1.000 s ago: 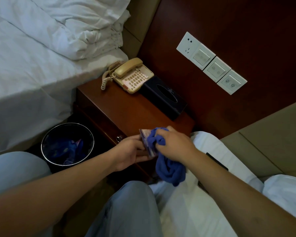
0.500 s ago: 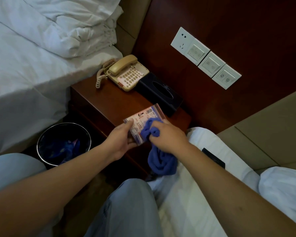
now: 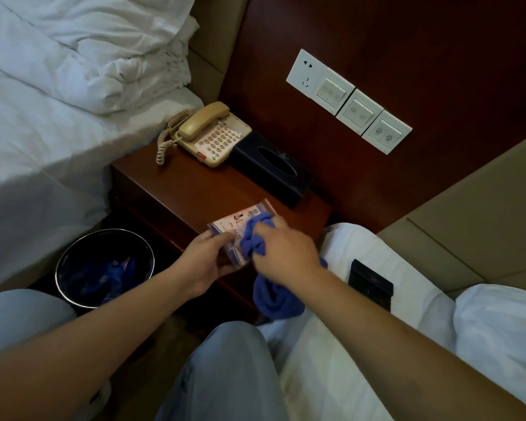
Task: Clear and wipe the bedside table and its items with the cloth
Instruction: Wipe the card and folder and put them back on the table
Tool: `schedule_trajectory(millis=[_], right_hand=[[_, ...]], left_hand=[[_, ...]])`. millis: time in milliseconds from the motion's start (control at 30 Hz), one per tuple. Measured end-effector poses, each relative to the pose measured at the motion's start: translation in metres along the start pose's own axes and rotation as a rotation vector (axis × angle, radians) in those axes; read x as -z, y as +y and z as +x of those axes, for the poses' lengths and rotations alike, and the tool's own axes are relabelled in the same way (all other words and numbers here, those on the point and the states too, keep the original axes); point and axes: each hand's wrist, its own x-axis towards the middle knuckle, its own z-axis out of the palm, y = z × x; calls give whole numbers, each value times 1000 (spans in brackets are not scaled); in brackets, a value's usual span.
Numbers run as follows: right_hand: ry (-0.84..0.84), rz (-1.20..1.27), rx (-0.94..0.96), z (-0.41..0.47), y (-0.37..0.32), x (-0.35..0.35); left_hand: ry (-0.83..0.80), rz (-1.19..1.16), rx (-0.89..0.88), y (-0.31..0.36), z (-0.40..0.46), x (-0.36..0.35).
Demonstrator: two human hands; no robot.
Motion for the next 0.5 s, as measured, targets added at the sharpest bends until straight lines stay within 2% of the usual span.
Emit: schedule_trajectory(millis=[100,267,333,433,500], right_hand=[[-87,-1,157,-12,-4,-2],[-85,70,-116,11,33,6],[-88,24,-60,3,24,5],[-138,-28,146,-19,3,3],[-140,23,112,-14,10,5]], left_hand=[[17,43,39,-6,-2,-2],[-70,45,44,-6,-3,-15],[-80,100,37,-4,-3,-14],[-43,186,36,-7,-5,-12],[-40,210,35,-8,-7,-14]])
